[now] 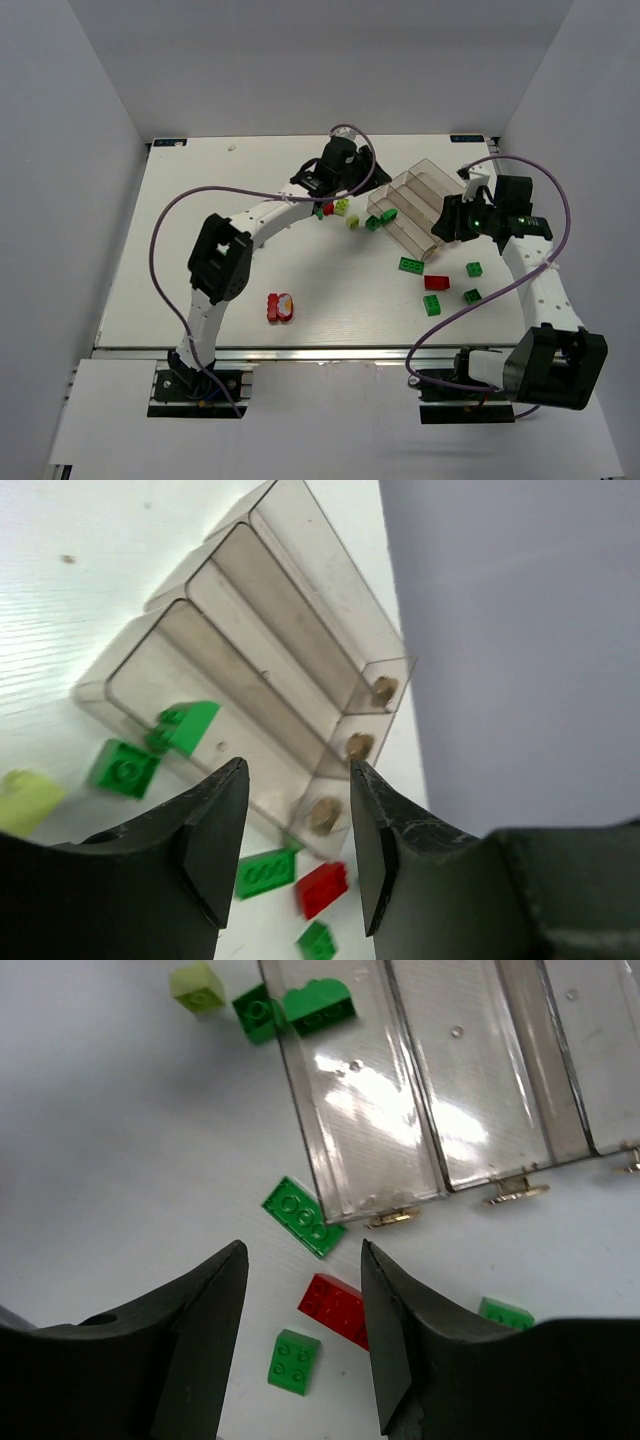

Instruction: Sort the legos into containers by color

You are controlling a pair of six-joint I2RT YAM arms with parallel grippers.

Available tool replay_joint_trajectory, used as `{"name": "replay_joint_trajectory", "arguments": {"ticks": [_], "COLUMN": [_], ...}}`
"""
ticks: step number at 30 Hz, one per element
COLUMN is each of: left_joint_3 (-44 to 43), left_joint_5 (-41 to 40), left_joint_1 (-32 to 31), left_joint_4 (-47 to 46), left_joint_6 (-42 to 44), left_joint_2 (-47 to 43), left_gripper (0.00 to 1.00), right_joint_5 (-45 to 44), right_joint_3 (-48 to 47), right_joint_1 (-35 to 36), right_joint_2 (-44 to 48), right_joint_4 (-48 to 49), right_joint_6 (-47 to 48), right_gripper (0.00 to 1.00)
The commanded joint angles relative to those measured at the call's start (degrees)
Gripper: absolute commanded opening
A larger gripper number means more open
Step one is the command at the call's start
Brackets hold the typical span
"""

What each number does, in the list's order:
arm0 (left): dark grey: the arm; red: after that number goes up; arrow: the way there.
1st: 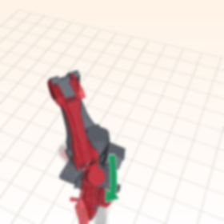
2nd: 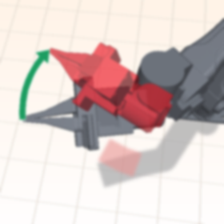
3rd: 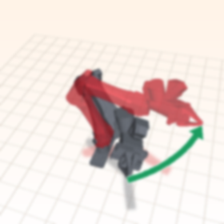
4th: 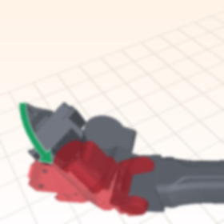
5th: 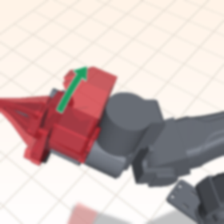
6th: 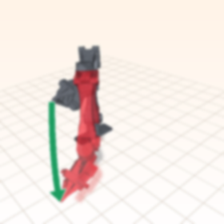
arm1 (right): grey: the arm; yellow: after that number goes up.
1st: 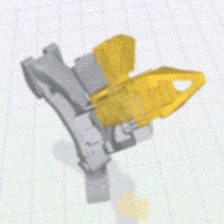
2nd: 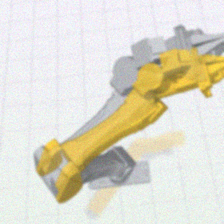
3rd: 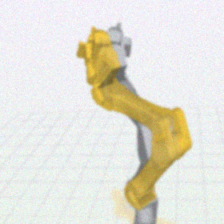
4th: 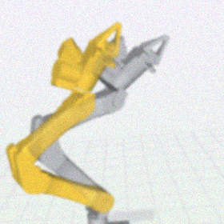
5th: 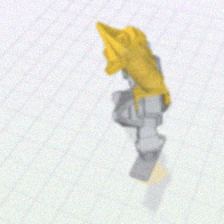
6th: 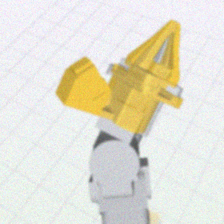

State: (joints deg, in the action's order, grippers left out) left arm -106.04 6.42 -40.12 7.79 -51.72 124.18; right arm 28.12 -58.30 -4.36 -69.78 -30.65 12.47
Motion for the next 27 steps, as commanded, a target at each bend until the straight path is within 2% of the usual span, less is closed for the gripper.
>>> {"name": "replay_joint_trajectory", "arguments": {"ticks": [1, 4, 5, 7, 8, 12, 15, 22, 27], "left_joint_3": [6.4, 13.2, 18.5, 24.4, 30.0, 42.6, 49.3, 54.7, 53.9], "left_joint_5": [-3.3, -7.7, -9.3, -10.3, -10.6, -11.5, -11.8, -11.8, -10.8], "left_joint_1": [0.2, 0.7, 1.4, 2.2, 2.7, 5.3, 6.4, 6.8, 7.2], "left_joint_4": [2.7, 3.4, 3.5, 2.9, 2.7, 1.4, 0.7, 0.6, 1.4], "left_joint_6": [8.3, 12.0, 12.5, 12.5, 12.5, 11.0, 10.2, 9.2, 10.4], "left_joint_2": [-10.2, -18.2, -20.5, -27.4, -29.6, -40.3, -46.4, -50.2, -48.9], "left_gripper": [0.55, 0.58, 0.65, 0.73, 0.79, 0.87, 0.88, 0.88, 0.88], "right_joint_5": [-9.4, -16.8, -20.1, -22.7, -23.4, -25.6, -26.6, -27.1, -27.2], "right_joint_3": [-2.7, -2.7, -2.5, -2.3, -2.0, -0.4, 0.8, 0.4, -1.0], "right_joint_1": [-0.5, -0.5, -0.5, -0.5, -0.7, -1.0, -2.0, -5.0, -5.8], "right_joint_2": [-1.1, -2.8, -3.9, -5.1, -5.5, -7.3, -9.1, -14.2, -19.1], "right_joint_4": [-3.3, -5.1, -6.2, -7.5, -8.1, -8.7, -9.2, -10.5, -10.0], "right_joint_6": [-0.2, 0.2, 0.5, 0.7, 1.1, 5.1, 7.7, 11.8, 13.5], "right_gripper": [0.55, 0.6, 0.69, 0.77, 0.79, 0.79, 0.78, 0.67, 0.65]}}
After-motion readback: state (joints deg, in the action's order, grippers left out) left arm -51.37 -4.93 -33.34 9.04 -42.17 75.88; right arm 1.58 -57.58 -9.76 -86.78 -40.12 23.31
